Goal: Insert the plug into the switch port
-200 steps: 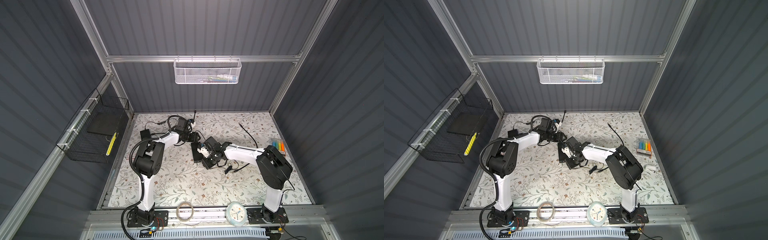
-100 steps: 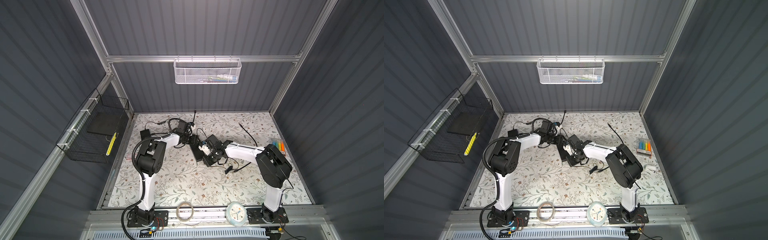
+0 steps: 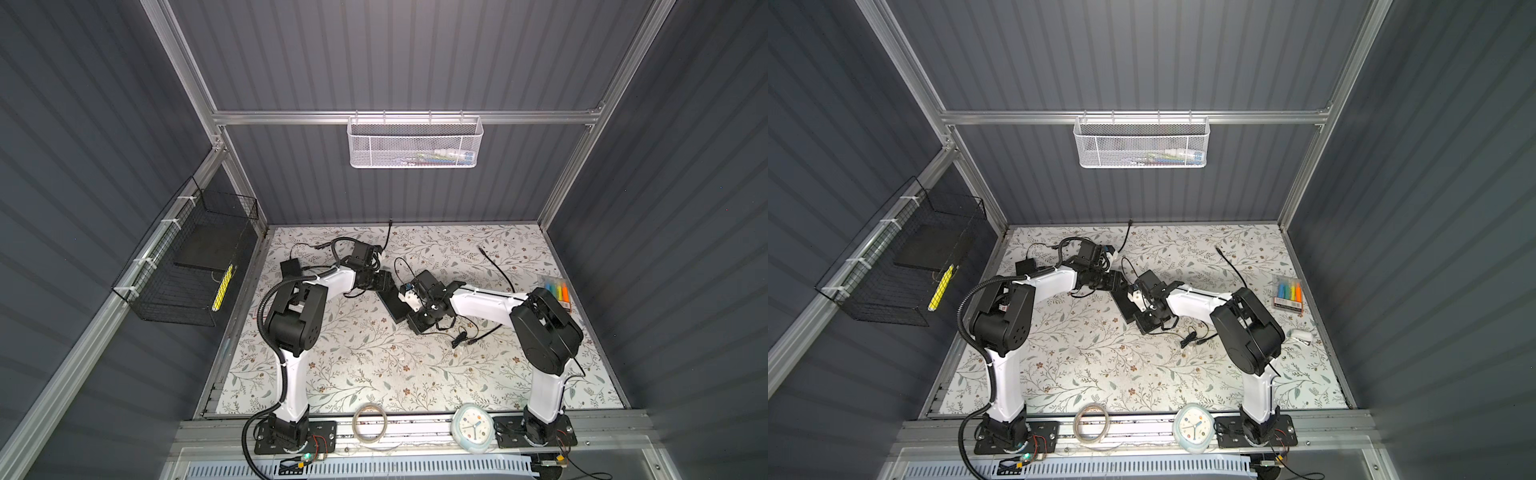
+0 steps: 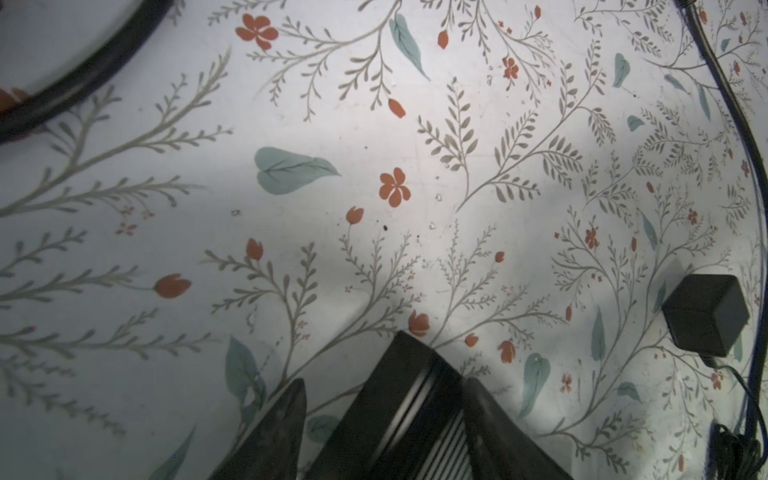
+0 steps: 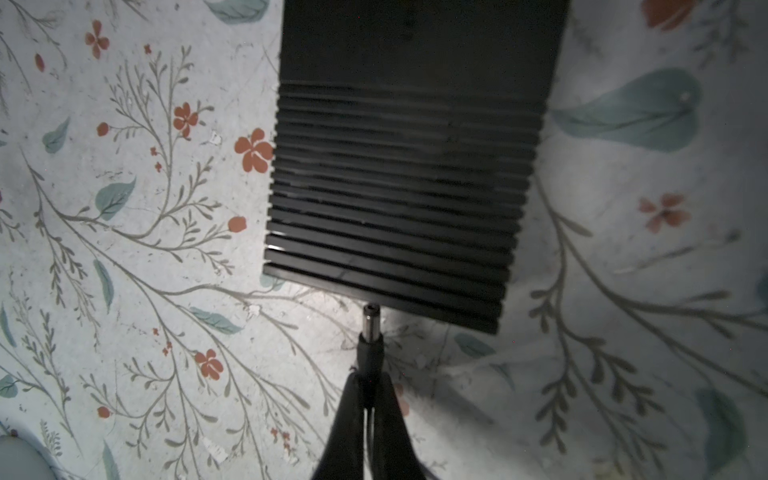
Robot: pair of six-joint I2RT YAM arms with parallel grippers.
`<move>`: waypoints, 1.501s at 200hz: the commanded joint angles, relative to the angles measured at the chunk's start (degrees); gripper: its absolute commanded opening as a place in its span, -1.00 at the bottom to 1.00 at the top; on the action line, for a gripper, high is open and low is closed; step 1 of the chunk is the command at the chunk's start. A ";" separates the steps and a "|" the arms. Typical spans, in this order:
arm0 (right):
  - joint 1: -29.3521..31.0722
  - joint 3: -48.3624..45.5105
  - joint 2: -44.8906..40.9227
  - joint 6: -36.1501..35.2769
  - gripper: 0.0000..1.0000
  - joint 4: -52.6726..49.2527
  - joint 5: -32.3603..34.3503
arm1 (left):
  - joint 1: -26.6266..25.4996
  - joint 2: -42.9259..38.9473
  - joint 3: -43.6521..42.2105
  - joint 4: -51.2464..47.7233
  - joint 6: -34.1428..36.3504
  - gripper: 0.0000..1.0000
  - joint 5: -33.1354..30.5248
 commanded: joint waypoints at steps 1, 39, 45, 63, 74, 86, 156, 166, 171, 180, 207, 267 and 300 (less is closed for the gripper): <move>-0.07 -0.15 -0.11 -0.82 -1.00 -0.47 -0.23 | 0.31 -1.23 0.94 -1.52 0.99 0.21 0.04; 0.01 1.02 1.08 -0.52 -1.00 -0.37 -1.13 | 0.31 -0.95 1.20 -1.50 1.12 0.22 0.51; 0.14 1.28 1.41 -0.50 -1.00 -0.43 -1.37 | 0.29 -0.98 1.25 -1.47 1.11 0.22 0.58; 0.36 1.91 2.26 -0.62 -1.00 -0.71 -1.50 | 0.31 -0.95 1.18 -1.26 1.12 0.22 0.76; 0.36 1.99 2.36 -0.61 -1.00 -0.62 -1.50 | 0.31 -0.84 1.25 -1.17 1.12 0.22 0.78; 0.35 2.09 2.45 -0.50 -1.00 -0.62 -1.30 | 0.31 -0.78 1.35 -1.18 1.10 0.22 0.94; 0.31 3.40 3.01 -0.28 -1.00 -0.98 -1.32 | 0.30 -0.89 0.91 -0.75 0.97 0.21 1.56; 0.33 3.56 3.31 -0.15 -1.00 -1.01 -1.42 | 0.31 -0.85 0.83 -0.62 0.94 0.21 1.65; 0.37 3.68 3.41 -0.15 -1.00 -0.97 -1.46 | 0.31 -0.86 0.87 -0.56 0.87 0.22 1.79; 0.34 3.87 3.72 -0.17 -1.00 -1.17 -1.54 | 0.31 -0.99 0.82 -0.57 0.85 0.22 1.84; 0.33 3.98 3.99 -0.06 -1.00 -1.09 -1.23 | 0.31 -1.11 0.82 -0.44 0.86 0.21 2.10; 0.26 4.74 4.12 0.35 -1.00 -1.46 -0.18 | 0.31 -1.42 0.12 0.10 0.67 0.22 2.18; 0.28 5.87 4.33 1.31 -1.00 -1.73 0.97 | 0.31 -1.68 -1.19 0.89 0.20 0.21 4.20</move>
